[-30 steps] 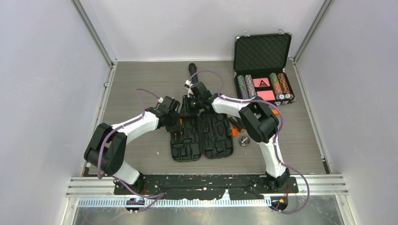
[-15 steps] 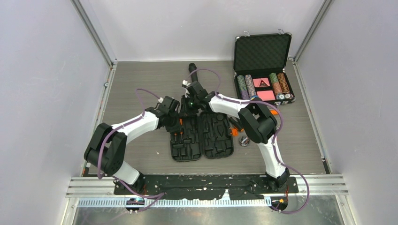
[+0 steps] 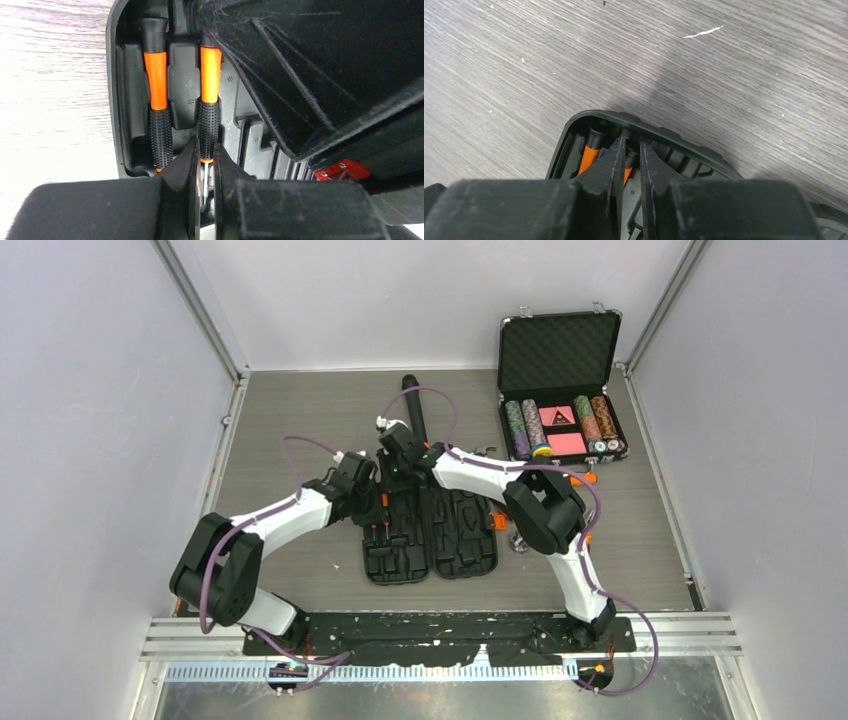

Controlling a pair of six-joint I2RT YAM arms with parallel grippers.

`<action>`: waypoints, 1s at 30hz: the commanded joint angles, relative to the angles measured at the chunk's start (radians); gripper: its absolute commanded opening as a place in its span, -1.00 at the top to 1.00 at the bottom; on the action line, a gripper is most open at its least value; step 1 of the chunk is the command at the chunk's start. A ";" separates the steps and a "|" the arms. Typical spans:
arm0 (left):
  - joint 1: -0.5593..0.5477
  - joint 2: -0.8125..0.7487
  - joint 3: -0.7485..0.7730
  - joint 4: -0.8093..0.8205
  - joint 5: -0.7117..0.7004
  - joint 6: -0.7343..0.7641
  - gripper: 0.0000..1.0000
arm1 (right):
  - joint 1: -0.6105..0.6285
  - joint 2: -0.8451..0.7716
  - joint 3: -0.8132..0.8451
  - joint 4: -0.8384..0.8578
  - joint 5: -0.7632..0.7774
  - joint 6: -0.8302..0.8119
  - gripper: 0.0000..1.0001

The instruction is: Pack the tool kit

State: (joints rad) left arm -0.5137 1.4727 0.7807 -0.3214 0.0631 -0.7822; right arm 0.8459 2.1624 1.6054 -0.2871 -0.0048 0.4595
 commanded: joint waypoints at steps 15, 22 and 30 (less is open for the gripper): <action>-0.008 -0.213 -0.277 -0.108 0.088 -0.023 0.93 | 0.146 0.028 -0.180 -0.427 0.118 -0.073 0.89; -0.030 -0.149 -0.251 -0.096 0.067 -0.033 0.93 | 0.142 0.037 -0.157 -0.379 0.077 -0.077 0.89; -0.092 -0.059 -0.248 -0.105 0.033 -0.086 0.95 | 0.120 -0.005 -0.206 -0.183 -0.103 -0.010 0.89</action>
State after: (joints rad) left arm -0.5591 1.3140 0.5854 -0.2726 0.1413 -0.8497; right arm 0.9615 2.0739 1.5024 -0.3347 0.0937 0.4164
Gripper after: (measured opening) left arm 0.077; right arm 0.190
